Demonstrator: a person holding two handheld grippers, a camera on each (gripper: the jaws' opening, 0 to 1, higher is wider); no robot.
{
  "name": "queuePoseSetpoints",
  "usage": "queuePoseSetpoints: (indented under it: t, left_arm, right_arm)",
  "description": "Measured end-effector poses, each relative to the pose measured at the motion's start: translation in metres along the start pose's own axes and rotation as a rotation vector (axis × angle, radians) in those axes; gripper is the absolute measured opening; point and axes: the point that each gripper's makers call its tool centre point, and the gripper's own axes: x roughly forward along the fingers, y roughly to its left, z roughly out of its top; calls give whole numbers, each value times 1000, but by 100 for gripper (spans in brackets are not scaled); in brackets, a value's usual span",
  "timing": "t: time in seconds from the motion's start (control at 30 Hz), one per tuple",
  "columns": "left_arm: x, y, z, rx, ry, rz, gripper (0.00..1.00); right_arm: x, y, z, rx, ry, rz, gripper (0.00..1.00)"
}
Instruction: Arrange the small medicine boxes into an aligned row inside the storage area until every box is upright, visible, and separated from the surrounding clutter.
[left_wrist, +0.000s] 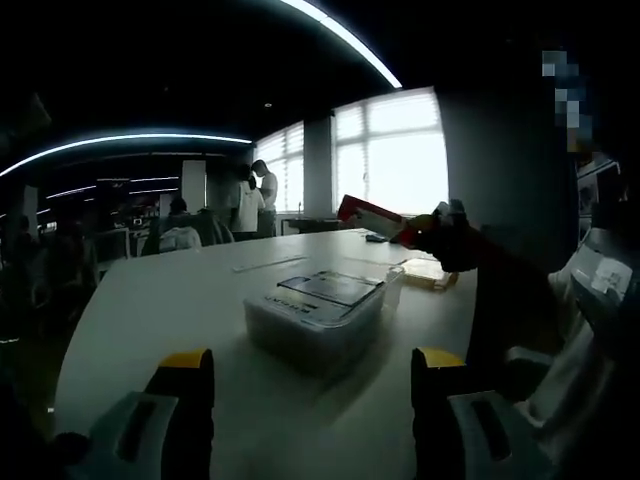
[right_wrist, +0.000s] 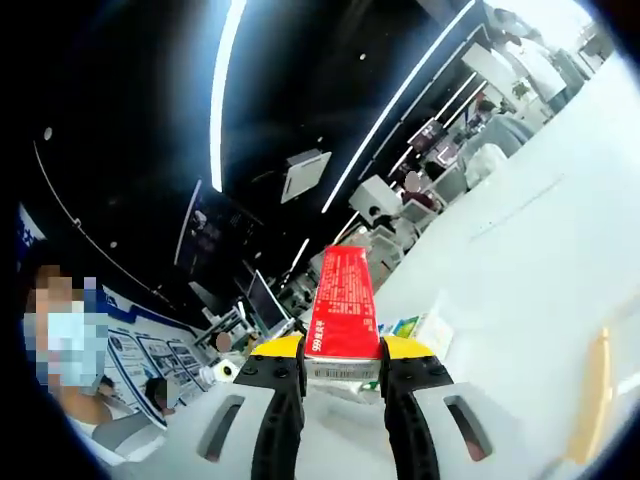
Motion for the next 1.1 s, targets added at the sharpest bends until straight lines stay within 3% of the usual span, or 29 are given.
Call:
queuePoseSetpoints:
  t: [0.4, 1.1]
  left_arm:
    - [6, -3, 2, -4, -2, -16, 80]
    - [28, -15, 30, -33, -70, -89, 78]
  right_arm:
    - [7, 1, -13, 48, 17, 28, 27]
    - [29, 31, -36, 162, 34, 171, 27]
